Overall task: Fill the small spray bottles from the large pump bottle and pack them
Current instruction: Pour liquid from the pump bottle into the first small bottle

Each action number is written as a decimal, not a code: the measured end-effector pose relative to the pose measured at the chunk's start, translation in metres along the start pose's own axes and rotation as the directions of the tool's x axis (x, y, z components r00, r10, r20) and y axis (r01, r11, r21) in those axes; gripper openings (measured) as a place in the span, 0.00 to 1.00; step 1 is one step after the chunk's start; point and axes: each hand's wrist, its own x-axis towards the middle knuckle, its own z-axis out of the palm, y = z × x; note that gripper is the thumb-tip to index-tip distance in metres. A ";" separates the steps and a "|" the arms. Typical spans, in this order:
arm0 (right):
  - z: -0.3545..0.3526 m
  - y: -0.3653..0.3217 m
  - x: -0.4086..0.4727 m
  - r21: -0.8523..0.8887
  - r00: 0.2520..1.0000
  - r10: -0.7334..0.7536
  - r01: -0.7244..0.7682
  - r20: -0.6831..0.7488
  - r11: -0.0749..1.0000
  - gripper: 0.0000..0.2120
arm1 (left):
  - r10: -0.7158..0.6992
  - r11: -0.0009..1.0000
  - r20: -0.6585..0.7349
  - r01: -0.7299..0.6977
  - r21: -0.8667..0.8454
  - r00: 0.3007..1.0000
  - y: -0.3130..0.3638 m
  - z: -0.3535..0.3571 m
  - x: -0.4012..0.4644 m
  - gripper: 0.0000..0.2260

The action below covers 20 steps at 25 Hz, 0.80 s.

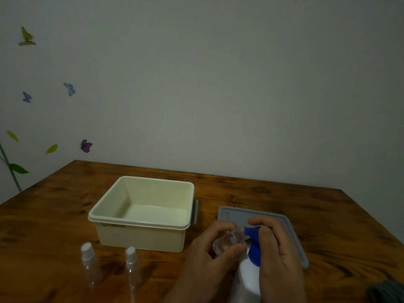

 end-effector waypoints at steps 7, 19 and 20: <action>-0.001 -0.001 0.001 0.001 1.000 -0.020 0.020 -0.005 1.000 0.11 | 0.026 1.000 -0.006 -0.025 0.003 1.000 0.000 0.000 0.000 0.12; -0.001 -0.006 -0.001 0.002 1.000 0.020 -0.020 0.016 1.000 0.12 | 0.030 0.999 -0.018 -0.030 -0.020 0.999 -0.003 0.001 -0.001 0.11; -0.001 -0.006 -0.002 -0.001 1.000 0.024 -0.024 0.010 1.000 0.11 | 0.022 0.999 -0.021 -0.023 -0.025 1.000 -0.003 0.001 0.000 0.11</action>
